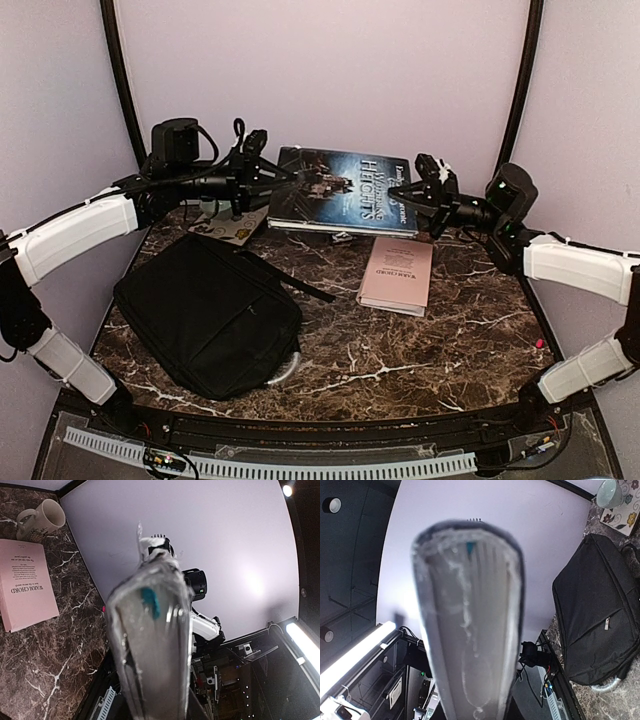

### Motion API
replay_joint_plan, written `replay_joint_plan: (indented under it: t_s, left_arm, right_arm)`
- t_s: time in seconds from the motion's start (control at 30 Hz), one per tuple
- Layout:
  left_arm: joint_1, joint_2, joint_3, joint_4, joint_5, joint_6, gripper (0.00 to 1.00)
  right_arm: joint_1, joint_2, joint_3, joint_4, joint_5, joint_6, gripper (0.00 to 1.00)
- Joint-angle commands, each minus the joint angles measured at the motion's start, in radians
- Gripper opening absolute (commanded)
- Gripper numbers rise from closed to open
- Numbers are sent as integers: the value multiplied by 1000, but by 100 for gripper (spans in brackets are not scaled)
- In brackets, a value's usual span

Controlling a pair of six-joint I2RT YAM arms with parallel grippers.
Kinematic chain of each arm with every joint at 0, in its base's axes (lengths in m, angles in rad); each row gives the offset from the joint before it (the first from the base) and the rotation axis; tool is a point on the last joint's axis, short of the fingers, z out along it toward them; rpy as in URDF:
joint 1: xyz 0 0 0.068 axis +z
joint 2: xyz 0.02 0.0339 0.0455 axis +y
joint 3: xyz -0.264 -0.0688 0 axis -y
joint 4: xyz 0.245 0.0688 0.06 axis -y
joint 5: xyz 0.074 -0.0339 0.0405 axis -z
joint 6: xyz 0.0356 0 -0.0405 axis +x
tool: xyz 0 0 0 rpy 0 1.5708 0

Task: Pack the student bag
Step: Pass from the left arm to the right, then pick up the student bag from the center of the board.

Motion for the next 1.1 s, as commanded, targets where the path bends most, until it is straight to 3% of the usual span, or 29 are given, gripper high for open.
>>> replay_joint_plan:
  t_s: [0.0,0.03,0.13,0.2,0.23,0.3,0.37,0.47,0.6,0.8,1.07]
  left_arm:
    - [-3,-13,-2,-23,-28,83,8]
    - [-3,-14,2,-48,-37,105,16]
    - [-4,-21,36,-246,-127,256,61]
    - [-5,-32,50,-419,-248,378,78]
    - [-5,-36,45,-493,-309,432,80]
    - [-12,-45,32,-625,-443,520,82]
    - [-41,-39,20,-741,-604,605,83]
    - [-167,29,31,-911,-884,689,83]
    - [-304,160,47,-1050,-1067,682,81]
    - [-362,250,49,-1068,-1087,625,74]
    - [-379,350,78,-1033,-1020,661,65]
  right_arm:
    - [10,-16,55,106,3,12,5]
    - [11,-20,54,94,1,7,4]
    - [5,-44,62,-27,5,-64,0]
    - [-4,-66,83,-215,32,-176,0]
    - [-14,-77,100,-334,65,-250,0]
    - [-39,-89,138,-680,162,-393,0]
    - [-63,-88,172,-898,264,-491,0]
    - [-70,-99,196,-1028,386,-558,0]
    - [-77,-112,219,-1154,504,-588,0]
    - [-83,-98,204,-1231,533,-598,0]
    - [-84,-86,202,-1248,532,-598,0]
